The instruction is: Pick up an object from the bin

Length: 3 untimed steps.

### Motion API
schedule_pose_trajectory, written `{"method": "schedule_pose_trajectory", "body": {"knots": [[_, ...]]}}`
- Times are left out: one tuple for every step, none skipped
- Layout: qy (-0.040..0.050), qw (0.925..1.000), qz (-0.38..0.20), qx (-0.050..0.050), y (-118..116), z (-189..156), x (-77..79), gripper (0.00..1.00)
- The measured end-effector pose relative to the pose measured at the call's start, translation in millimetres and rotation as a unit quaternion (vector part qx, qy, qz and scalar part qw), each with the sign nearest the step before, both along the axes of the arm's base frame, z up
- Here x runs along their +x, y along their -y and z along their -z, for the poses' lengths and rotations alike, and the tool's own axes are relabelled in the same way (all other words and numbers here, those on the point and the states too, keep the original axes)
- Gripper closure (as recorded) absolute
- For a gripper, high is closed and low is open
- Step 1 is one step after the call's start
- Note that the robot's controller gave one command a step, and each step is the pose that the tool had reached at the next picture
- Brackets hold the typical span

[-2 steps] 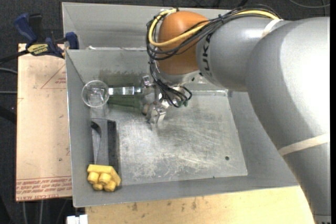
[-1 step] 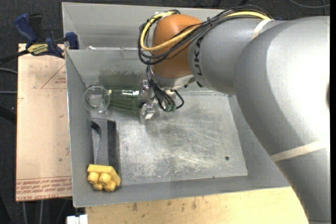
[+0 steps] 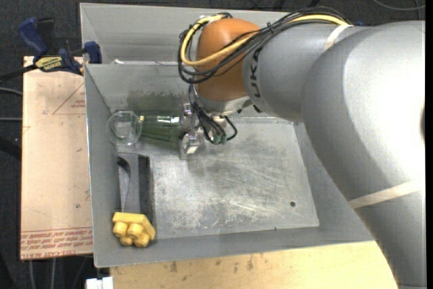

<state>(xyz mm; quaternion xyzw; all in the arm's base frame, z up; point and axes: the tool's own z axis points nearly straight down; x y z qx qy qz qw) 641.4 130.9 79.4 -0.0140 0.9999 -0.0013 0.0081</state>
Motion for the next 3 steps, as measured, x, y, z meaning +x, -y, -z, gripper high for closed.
{"method": "schedule_pose_trajectory", "body": {"knots": [[-0.0025,1.0000,0.000,0.000,0,-2,-0.9,1.00],[-0.0085,1.0000,0.000,0.000,0,-13,-4.7,1.00],[-0.0101,0.9999,0.000,0.001,-1,-36,-5.1,1.00]]}}
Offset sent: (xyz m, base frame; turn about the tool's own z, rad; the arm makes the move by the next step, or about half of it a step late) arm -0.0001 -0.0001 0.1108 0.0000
